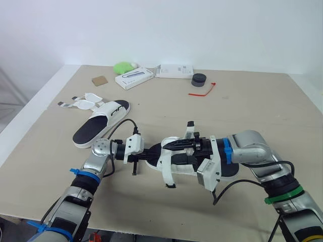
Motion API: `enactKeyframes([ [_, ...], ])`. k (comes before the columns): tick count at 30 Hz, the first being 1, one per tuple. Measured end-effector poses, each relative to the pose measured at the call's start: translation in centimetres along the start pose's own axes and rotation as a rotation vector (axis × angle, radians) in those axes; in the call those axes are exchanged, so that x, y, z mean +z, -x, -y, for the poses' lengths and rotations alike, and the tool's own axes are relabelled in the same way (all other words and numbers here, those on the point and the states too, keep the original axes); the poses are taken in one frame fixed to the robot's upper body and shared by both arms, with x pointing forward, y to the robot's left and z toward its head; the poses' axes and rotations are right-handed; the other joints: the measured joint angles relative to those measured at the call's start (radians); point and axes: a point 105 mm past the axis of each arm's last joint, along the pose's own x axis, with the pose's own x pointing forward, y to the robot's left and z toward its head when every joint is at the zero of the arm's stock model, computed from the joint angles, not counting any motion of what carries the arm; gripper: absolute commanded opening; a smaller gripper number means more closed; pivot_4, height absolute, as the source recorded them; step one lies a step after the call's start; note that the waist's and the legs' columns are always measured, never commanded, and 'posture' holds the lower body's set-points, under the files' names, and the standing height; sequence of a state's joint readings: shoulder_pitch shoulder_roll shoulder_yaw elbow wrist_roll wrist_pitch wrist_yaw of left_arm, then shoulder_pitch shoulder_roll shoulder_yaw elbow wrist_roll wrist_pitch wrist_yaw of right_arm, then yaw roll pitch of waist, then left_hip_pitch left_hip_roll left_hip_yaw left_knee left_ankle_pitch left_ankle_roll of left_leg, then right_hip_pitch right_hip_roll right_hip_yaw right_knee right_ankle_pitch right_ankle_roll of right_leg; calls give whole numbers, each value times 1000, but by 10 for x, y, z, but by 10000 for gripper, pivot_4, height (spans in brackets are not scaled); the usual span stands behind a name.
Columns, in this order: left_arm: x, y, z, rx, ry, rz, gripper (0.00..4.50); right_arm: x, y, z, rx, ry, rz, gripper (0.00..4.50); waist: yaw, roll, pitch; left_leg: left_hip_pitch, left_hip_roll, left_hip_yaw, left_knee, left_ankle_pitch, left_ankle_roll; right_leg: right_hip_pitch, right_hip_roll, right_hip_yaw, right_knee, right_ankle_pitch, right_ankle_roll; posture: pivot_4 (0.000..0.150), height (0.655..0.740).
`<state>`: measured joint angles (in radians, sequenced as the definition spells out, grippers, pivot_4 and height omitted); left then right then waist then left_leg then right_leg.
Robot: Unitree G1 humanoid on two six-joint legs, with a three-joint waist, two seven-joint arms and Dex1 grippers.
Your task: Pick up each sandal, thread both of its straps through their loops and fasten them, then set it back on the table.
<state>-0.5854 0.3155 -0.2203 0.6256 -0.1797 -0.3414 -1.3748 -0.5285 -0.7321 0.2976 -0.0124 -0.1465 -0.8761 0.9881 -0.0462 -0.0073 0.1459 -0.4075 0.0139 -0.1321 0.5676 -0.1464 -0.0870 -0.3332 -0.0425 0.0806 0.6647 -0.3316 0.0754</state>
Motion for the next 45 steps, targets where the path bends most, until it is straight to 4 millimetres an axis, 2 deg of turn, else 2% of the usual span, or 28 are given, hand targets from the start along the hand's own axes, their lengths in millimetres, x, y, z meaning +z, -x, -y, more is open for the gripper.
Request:
enactKeyframes([
  [3,0,-2,0,-7,-1,0,0,-4,6,-4,44,-25,-27,39531,2,0,0,0,0,0,0,0,0,0,0,0,0,0,0,1500,7400],
  [6,0,-2,-1,-11,1,0,0,-12,24,-2,92,-139,-96,39531,3,0,0,0,-1,0,0,0,0,1,-1,0,0,0,0,1500,7400],
  [9,0,-3,-1,-13,0,0,0,-19,47,6,125,-315,-188,39531,4,0,0,0,-1,0,0,0,0,1,-1,0,0,0,0,1500,7400],
  [11,0,-3,-1,-19,-2,0,0,-17,68,20,112,-534,-241,39531,4,1,0,0,-1,0,0,0,0,1,-1,0,0,-1,0,1500,7400],
  [12,0,-3,-1,-19,-2,0,0,-17,69,21,109,-541,-242,39531,4,1,0,0,-1,0,0,0,0,1,-1,0,0,-1,0,1500,7400],
  [15,0,-5,-2,-24,2,2,0,-1,78,48,-16,-974,-144,39531,6,1,0,0,-1,0,1,-1,0,1,-2,0,0,-1,0,1500,7400],
  [17,0,-5,-1,-26,-4,6,0,22,82,59,-9,-1287,-30,39531,10,-1,0,0,-1,1,1,-1,-1,1,-3,0,-1,-1,-1,1500,7400],
  [19,1,-7,-1,-27,-5,9,0,33,81,57,13,-1431,16,39531,12,-4,0,-1,-1,1,1,-1,-1,1,-3,0,-1,-2,0,1500,7400],
  [21,1,-8,-1,-29,-9,13,0,54,77,39,115,-1664,49,39531,17,-5,0,-2,-1,1,1,-2,-1,0,-4,0,-1,-3,0,1500,7400],
  [24,1,-7,0,-34,-10,12,0,78,66,21,232,-1796,45,39531,18,-4,-1,-2,-1,2,1,-3,0,-1,-4,0,-1,-4,0,1500,7400],
  [26,1,-7,0,-33,-10,11,0,84,58,10,260,-1821,-8,39531,18,-4,0,-2,-1,2,1,-3,0,-3,-4,0,-1,-4,0,1500,7400],
  [31,0,-6,-1,-31,-11,7,0,69,37,-17,196,-1898,-165,39531,18,-6,-1,-1,-1,3,2,-3,-1,-4,-4,0,-1,-4,0,1500,7400],
  [33,1,-6,0,-34,-11,7,0,49,31,-26,131,-1952,-274,39531,18,-6,-1,-1,0,2,2,-3,-1,-4,-4,0,-1,-4,0,1500,7400],
  [36,1,-6,0,-38,-14,8,0,42,24,-30,129,-2004,-318,39531,17,-6,-1,-2,0,2,1,-4,0,-4,-3,0,-1,-4,-1,1500,7400],
  [39,2,-6,1,-43,-18,10,0,45,16,-33,167,-2033,-327,39531,18,-6,-1,-3,0,1,1,-5,2,-2,-2,0,-1,-5,-1,1500,7400],
  [45,2,-6,0,-45,-18,7,0,44,-1,-25,208,-2063,-319,39531,17,-6,-1,-3,0,1,1,-5,2,-2,-2,0,-1,-5,-1,1500,7400],
])
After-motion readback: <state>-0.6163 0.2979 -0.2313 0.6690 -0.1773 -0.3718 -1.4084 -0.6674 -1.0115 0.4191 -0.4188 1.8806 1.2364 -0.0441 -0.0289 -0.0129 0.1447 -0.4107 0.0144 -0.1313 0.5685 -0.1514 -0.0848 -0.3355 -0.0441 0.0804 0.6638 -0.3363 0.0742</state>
